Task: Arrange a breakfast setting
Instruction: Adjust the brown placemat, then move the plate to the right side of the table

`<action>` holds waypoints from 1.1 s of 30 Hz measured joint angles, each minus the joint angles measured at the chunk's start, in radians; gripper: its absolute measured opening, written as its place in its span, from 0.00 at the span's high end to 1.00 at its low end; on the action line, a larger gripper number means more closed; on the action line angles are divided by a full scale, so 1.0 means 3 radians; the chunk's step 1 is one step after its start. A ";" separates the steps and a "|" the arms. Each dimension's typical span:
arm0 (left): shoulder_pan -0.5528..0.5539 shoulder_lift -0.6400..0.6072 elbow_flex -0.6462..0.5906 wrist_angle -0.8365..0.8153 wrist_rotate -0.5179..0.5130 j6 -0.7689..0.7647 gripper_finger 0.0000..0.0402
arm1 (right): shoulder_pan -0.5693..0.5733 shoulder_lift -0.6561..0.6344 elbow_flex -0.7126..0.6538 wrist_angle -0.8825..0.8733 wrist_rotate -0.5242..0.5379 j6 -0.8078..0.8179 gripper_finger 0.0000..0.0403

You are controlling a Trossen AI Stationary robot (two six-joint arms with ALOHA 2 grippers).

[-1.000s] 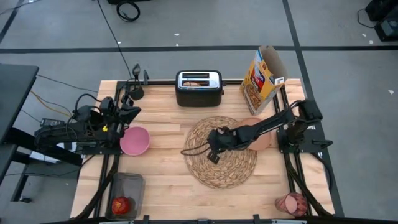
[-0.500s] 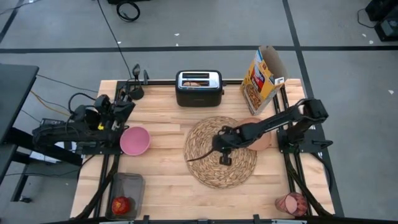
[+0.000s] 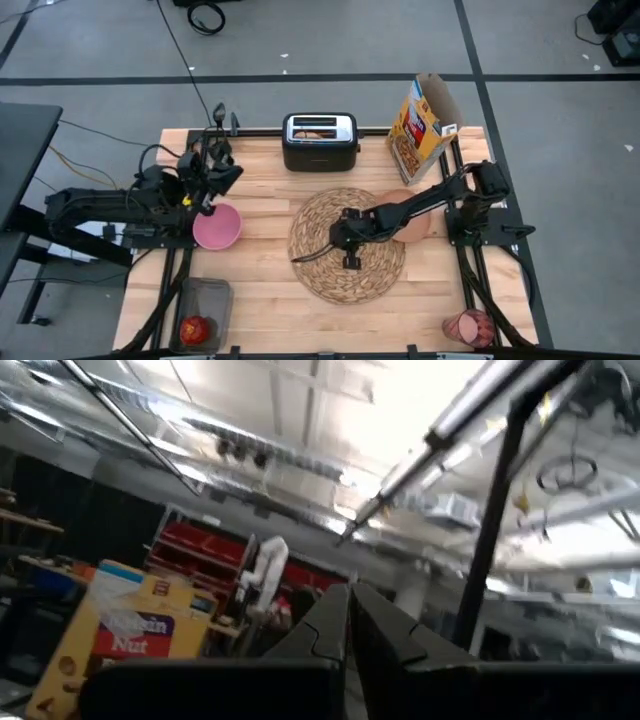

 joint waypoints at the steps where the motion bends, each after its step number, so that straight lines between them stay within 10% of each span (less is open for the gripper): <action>1: -0.0001 0.0061 0.0082 -0.0075 0.0052 0.0037 0.94 | -0.0021 -0.0067 0.0075 -0.0135 0.0026 0.0025 0.99; 13: -0.0002 0.0810 0.0596 -0.0967 0.0130 0.0015 0.94 | -0.0032 -0.0936 0.0413 -0.2426 0.0324 0.1559 0.87; 20: -0.0021 0.1154 0.0596 -0.1124 0.0231 0.0152 0.94 | -0.0084 -0.0771 0.0015 -0.2410 0.0098 0.2413 0.66; 33: -0.0752 0.1962 0.0594 -0.1448 0.0232 -0.0021 0.94 | -0.0381 -0.0347 -0.0062 -0.2166 -0.0196 0.2392 0.65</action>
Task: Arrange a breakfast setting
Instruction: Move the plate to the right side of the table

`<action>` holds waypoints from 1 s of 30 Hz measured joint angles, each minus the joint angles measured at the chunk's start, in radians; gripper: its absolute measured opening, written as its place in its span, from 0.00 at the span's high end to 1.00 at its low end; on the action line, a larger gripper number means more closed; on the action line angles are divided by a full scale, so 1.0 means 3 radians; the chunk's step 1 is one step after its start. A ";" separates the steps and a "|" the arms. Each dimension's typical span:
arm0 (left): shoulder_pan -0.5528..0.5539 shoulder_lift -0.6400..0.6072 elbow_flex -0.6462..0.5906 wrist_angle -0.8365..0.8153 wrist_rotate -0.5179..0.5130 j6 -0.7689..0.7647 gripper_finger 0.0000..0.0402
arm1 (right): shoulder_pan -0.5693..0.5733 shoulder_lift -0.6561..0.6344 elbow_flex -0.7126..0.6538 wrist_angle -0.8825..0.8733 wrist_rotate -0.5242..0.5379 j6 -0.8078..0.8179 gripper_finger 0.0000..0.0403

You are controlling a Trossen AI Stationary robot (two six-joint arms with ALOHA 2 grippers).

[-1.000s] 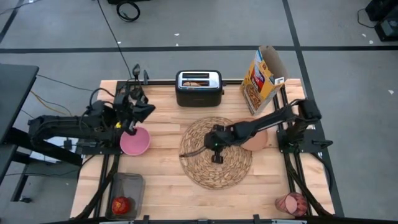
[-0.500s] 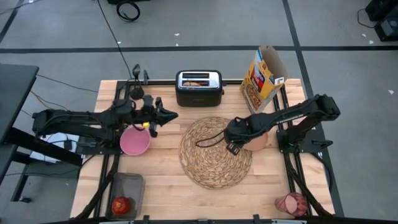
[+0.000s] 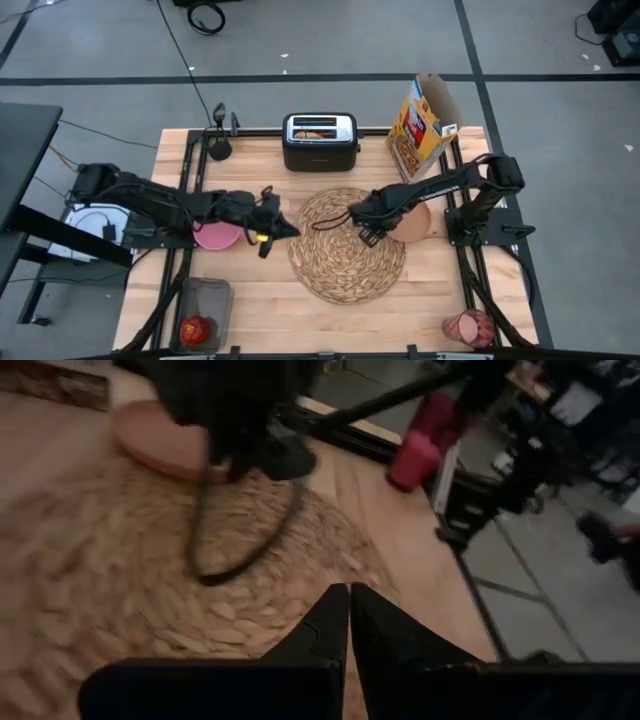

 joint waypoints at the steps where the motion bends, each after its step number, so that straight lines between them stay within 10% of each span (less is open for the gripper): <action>1: -0.0032 0.0007 0.0001 -0.0005 -0.0001 -0.0016 0.94 | -0.0021 0.0012 -0.0001 -0.0001 0.0001 -0.0006 0.65; 30: -0.0149 -0.0490 0.0003 -0.0386 -0.0041 -0.0256 0.94 | 0.0416 -0.0108 0.0011 -0.0642 -0.0172 0.0238 0.96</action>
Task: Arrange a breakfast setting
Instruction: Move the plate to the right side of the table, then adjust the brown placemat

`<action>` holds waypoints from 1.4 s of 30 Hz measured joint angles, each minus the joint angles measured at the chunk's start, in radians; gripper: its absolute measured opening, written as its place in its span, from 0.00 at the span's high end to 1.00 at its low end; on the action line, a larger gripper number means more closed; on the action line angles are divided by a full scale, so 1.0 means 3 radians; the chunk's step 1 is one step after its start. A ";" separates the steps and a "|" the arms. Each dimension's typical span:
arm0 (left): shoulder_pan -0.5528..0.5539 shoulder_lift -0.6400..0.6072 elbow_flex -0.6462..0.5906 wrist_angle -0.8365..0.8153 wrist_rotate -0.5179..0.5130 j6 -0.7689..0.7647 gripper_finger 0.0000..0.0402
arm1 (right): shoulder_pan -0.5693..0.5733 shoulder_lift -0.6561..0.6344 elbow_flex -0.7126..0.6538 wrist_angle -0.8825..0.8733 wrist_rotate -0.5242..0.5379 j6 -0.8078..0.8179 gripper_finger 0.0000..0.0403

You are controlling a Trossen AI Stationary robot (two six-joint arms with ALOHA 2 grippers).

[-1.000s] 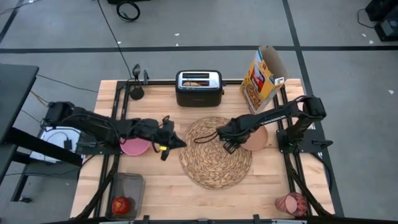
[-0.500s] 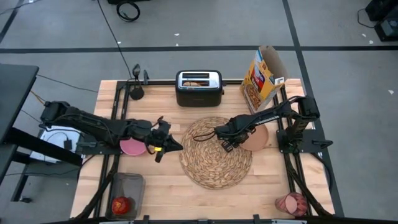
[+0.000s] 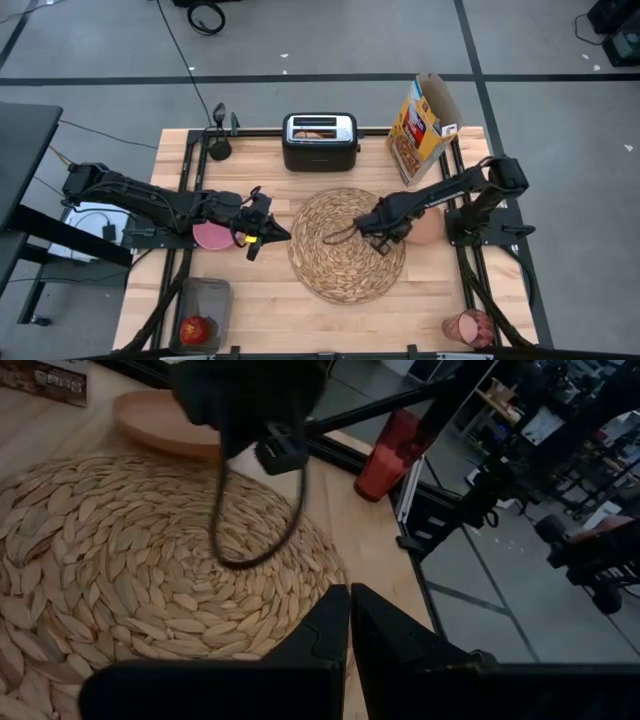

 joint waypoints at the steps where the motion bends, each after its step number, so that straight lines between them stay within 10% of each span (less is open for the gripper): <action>1: 0.0000 0.0000 0.0000 -0.0002 0.0000 -0.0001 0.94 | 0.0060 -0.0021 -0.0030 0.0007 -0.0033 0.0014 0.97; 11: 0.0003 -0.0029 -0.0003 -0.0008 0.0000 0.0000 0.94 | 0.0406 -0.0029 -0.0208 0.0040 -0.0340 0.0212 0.75; 19: 0.0009 -0.0415 -0.0005 -0.0066 0.0001 0.0001 0.94 | 0.0462 -0.0136 0.0284 0.0097 -0.0124 -0.0859 0.49; 29: -0.0162 -0.0787 0.0372 -0.0500 0.0001 0.0033 0.94 | 0.0482 0.0509 0.0265 0.1035 -0.0008 -0.1819 0.48; 42: -0.0228 -0.0785 0.1371 -0.2495 -0.0255 0.0340 0.94 | 0.0194 0.0710 0.0449 0.1607 0.0393 -0.2082 0.48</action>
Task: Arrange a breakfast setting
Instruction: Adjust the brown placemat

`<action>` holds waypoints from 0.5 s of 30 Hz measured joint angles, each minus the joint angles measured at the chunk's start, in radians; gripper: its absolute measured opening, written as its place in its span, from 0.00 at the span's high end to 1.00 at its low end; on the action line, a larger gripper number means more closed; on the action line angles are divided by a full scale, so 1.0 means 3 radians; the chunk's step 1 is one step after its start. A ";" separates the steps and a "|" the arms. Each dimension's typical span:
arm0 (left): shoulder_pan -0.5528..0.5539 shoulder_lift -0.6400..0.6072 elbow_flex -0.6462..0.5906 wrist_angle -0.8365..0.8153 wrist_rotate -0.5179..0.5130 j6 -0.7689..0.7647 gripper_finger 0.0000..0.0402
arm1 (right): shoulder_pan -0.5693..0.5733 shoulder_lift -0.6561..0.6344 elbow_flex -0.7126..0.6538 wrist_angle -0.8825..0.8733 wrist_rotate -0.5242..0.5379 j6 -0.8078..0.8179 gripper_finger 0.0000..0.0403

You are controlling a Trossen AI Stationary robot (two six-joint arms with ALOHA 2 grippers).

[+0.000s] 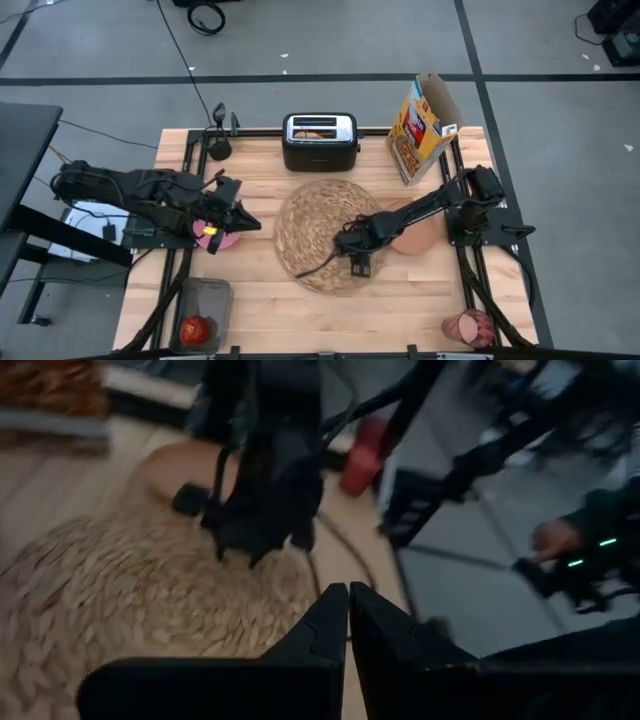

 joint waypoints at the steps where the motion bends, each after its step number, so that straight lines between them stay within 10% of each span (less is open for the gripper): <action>1: -0.0003 0.0001 0.0044 -0.0155 -0.0045 -0.0009 0.94 | -0.0030 0.0001 0.0014 0.0061 0.0039 -0.0011 0.48; 15: -0.0372 0.0006 0.0019 -0.1334 -0.0371 -0.0865 0.72 | -0.0224 -0.0392 0.0301 -0.0906 0.0262 0.0608 0.48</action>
